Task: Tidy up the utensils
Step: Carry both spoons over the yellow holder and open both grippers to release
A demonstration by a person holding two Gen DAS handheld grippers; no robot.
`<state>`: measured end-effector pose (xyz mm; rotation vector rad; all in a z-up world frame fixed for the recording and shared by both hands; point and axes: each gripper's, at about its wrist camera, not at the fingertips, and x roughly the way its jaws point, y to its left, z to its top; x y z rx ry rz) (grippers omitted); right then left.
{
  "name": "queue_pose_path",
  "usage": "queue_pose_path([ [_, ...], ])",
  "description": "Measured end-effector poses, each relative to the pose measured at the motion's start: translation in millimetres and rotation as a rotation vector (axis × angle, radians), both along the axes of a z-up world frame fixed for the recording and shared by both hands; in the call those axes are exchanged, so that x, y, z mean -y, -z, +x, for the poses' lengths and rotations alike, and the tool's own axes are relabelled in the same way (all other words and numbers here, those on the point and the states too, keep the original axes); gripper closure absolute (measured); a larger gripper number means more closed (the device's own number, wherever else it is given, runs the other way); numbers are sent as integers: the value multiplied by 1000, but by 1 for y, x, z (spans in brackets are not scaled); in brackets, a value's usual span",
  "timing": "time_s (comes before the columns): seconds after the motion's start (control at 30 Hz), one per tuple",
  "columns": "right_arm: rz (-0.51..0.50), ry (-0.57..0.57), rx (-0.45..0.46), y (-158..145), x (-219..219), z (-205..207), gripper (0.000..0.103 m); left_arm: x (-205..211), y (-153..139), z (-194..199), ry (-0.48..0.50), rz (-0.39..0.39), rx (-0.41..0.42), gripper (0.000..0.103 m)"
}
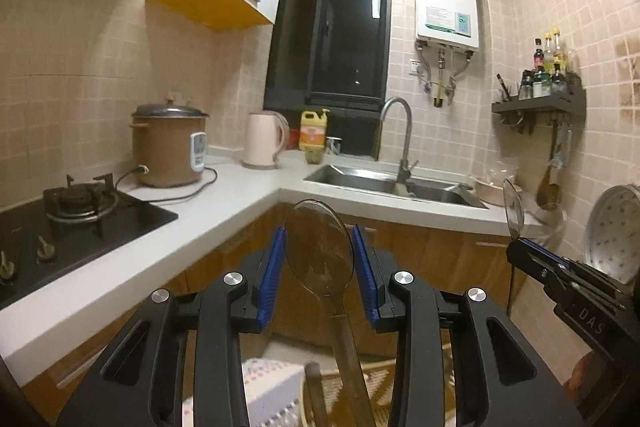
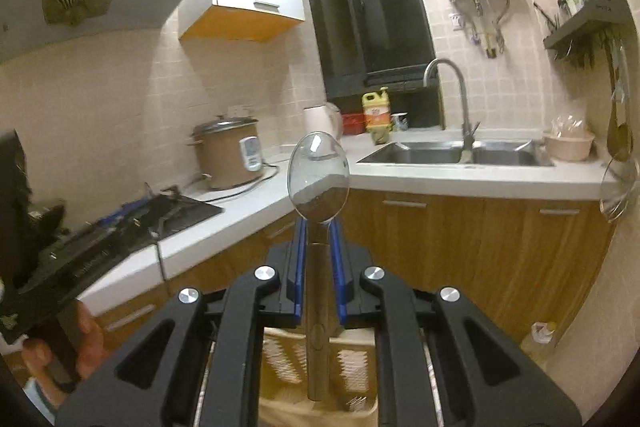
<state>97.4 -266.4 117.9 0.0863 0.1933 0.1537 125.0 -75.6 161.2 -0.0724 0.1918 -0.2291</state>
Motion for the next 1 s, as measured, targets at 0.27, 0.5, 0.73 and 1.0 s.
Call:
queue_pose_path([
  [0.27, -20, 18, 10, 38, 2, 15, 93, -5, 35, 16, -67, -20, 11, 71],
  [0.5, -66, 32, -17, 54, -3, 10, 92, -6, 55, 12, -50, 8, -14, 69],
  [0.73, -46, 3, -67, 51, 4, -21, 77, -28, 55, -13, 11, -14, -81, 54],
  [1.0, -50, -8, -214, 35, 10, -73, 77, -61, 50, -56, 103, -50, -303, 54],
])
